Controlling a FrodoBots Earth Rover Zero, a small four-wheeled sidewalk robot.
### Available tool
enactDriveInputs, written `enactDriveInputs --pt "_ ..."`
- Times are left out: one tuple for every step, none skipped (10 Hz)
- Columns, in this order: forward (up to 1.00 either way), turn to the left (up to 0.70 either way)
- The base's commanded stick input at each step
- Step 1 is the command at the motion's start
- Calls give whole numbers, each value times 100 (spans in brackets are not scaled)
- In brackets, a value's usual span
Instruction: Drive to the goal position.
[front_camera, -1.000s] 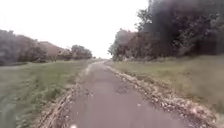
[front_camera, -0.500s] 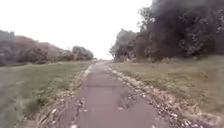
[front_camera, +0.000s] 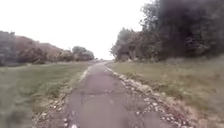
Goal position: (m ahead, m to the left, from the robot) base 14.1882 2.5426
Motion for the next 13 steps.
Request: enactDriveInputs --pt "100 37" --pt "100 38" --pt "100 35" --pt "100 4" --pt "100 2" --pt "100 0" --pt "100 0" --pt "100 0" --pt "100 0" --pt "100 0" --pt "100 0" --pt "100 0" --pt "100 4"
